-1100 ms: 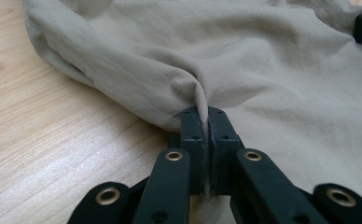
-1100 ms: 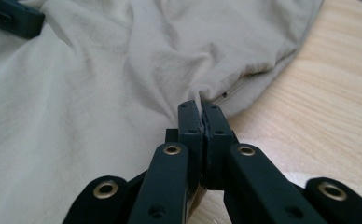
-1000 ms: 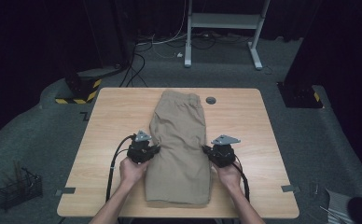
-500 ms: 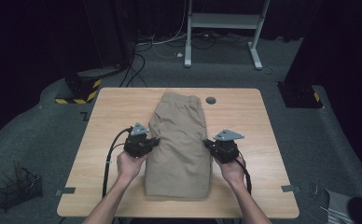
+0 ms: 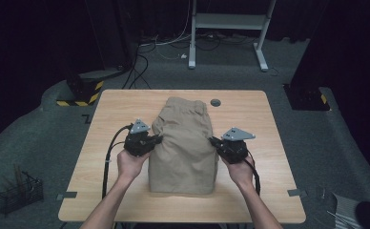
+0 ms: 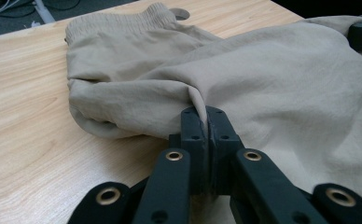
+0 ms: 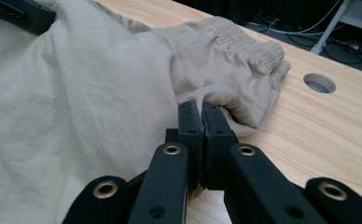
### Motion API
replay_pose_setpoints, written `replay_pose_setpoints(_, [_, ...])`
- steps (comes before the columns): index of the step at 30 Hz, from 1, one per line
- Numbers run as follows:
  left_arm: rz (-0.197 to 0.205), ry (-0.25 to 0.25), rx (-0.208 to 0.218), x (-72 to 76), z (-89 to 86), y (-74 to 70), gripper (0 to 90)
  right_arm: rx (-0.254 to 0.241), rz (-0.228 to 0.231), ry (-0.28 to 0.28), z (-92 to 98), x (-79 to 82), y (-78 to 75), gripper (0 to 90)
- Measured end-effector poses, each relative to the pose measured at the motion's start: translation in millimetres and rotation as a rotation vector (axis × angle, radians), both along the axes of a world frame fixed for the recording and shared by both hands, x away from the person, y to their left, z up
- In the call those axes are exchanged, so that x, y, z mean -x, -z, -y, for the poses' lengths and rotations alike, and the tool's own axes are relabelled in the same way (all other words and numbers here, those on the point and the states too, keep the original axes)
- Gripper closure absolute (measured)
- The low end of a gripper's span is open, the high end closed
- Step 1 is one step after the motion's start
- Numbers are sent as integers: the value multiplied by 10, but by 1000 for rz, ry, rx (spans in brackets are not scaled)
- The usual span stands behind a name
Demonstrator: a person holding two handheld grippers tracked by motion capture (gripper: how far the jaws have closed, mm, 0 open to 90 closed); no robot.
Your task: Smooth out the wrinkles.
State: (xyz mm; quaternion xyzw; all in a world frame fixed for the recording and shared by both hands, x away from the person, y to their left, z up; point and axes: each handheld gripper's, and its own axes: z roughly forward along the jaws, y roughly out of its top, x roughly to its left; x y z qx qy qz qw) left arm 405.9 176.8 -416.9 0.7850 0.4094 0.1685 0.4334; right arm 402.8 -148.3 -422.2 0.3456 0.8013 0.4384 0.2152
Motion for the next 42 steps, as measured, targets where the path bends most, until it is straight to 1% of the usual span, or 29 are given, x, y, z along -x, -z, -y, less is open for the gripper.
replay_pose_setpoints(8, [28, 0, 4, 15, -14, -95, 871, 3, 37, -6, -8, 54, -128, 878])
replay_pose_setpoints(9, [29, 0, 11, 16, -10, -110, 871, 3, 38, -5, -8, 57, -139, 878])
replay_pose_setpoints(15, [57, 2, 6, 5, 19, -239, 871, -8, 72, 11, 4, 54, -269, 878])
replay_pose_setpoints(18, [73, 4, 5, 29, 14, -306, 871, -16, 85, 9, 9, 63, -335, 878])
replay_pose_setpoints(21, [79, 6, 6, 71, 2, -355, 871, -17, 100, -1, 6, 110, -390, 878])
replay_pose_setpoints(24, [88, 15, 3, 178, 3, -402, 871, -22, 109, -15, 7, 188, -431, 878])
replay_pose_setpoints(26, [100, 31, 6, 297, 13, -444, 872, -34, 130, -28, 21, 291, -467, 878])
replay_pose_setpoints(29, [106, 51, 8, 472, 30, -520, 872, -49, 158, -52, 58, 468, -522, 878])
replay_pose_setpoints(30, [108, 65, 19, 573, 40, -563, 871, -57, 162, -61, 77, 533, -536, 878])
replay_pose_setpoints(31, [109, 72, 23, 642, 45, -591, 872, -71, 166, -73, 109, 626, -555, 878])
replay_pose_setpoints(33, [112, 90, 57, 849, 49, -664, 872, -86, 174, -81, 156, 774, -585, 879])
replay_pose_setpoints(34, [115, 95, 60, 904, 51, -684, 873, -89, 183, -85, 192, 876, -613, 878])
replay_pose_setpoints(36, [111, 110, 77, 1000, 53, -747, 873, -104, 189, -93, 242, 988, -655, 878])
replay_pose_setpoints(37, [115, 115, 80, 1016, 52, -779, 873, -112, 193, -98, 268, 1036, -684, 878])
replay_pose_setpoints(39, [131, 113, 77, 1012, 56, -817, 873, -119, 206, -98, 284, 1067, -713, 878])
replay_pose_setpoints(41, [130, 108, 80, 966, 61, -812, 873, -127, 217, -94, 276, 1047, -717, 878])
replay_pose_setpoints(42, [127, 104, 80, 935, 62, -791, 873, -130, 214, -91, 267, 1023, -706, 878])
